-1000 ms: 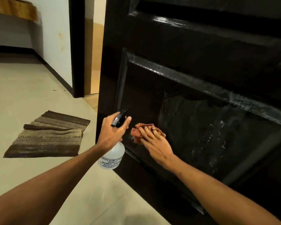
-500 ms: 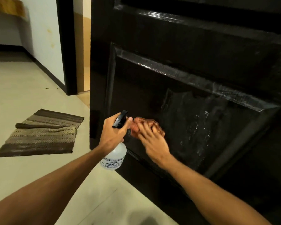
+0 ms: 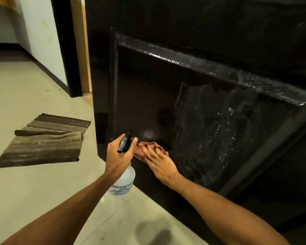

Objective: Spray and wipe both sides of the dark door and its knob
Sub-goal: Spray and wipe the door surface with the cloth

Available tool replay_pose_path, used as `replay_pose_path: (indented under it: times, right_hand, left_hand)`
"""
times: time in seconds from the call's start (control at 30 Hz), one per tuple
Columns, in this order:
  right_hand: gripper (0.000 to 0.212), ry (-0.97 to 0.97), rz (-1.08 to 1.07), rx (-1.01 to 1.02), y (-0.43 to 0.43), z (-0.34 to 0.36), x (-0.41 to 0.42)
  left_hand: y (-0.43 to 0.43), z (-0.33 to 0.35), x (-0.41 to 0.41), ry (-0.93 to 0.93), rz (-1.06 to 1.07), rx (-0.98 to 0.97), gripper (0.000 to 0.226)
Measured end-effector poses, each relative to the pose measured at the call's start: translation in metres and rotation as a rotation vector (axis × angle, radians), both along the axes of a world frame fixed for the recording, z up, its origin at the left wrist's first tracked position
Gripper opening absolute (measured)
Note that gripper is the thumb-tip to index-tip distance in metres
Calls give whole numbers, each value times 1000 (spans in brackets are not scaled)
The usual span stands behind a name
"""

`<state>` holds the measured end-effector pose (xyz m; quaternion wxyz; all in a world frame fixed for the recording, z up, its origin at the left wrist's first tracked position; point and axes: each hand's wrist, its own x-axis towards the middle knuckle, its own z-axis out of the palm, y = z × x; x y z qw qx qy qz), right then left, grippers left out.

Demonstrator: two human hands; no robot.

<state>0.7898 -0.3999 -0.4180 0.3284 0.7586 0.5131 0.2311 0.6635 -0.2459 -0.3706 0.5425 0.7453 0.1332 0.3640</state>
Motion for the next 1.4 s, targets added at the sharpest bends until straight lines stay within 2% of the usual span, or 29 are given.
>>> replay_pose_path:
  times: [0.13,0.3,0.43,0.53,0.67,0.77,0.83,0.93,1.0,1.07,1.17,1.23,1.33,1.4]
  right_hand:
    - [60,-66,97,-137,20,-8,1]
    - [62,-17,66,82,59,16,-2]
    - [62,-25,46,-90,28,2,-8]
    - [59,-27,65,81,12,45,-2]
    - [72,-121,-26,366,-14,141,-11]
    - [69,-167,-59,532,-39,193,-13]
    - [69,-179,-65,521,-55,191,-17]
    - [74,-133,-71,304,-76,150,-24]
    - [76,-83,-57,222,-84,158,-25]
    - [77,-123,-49,309,-80,192,-23]
    - [71,-170,-80,556,-68,256,-22]
    - [68,-178,-78,626,-68,261,-20]
    - [72,-186,-74,432,-87,204,-23]
    - [72,-114,-92,269,-108,164,-29]
  left_hand:
    - [5,-21,-16,66,40,-12,9]
    - [17,-26,-29,100,43,-12,10]
    - [19,-12,-25,101,37,0,9]
    - [13,12,-20,40,11,40,8]
    - [-11,28,-16,18,-35,-32,11]
    - [-28,46,-12,-19,-69,-39,12]
    - [-38,61,-9,-50,-98,-41,12]
    - [-51,72,-9,-67,-122,-49,15]
    - [-59,79,-13,-73,-129,-64,17]
    - [-63,85,-16,-76,-136,-73,17]
    - [-67,95,-17,-92,-130,-57,15]
    - [-71,100,-15,-104,-132,-48,15]
    - [-80,102,-13,-112,-140,-42,17]
    - [-88,101,-14,-110,-168,-34,16]
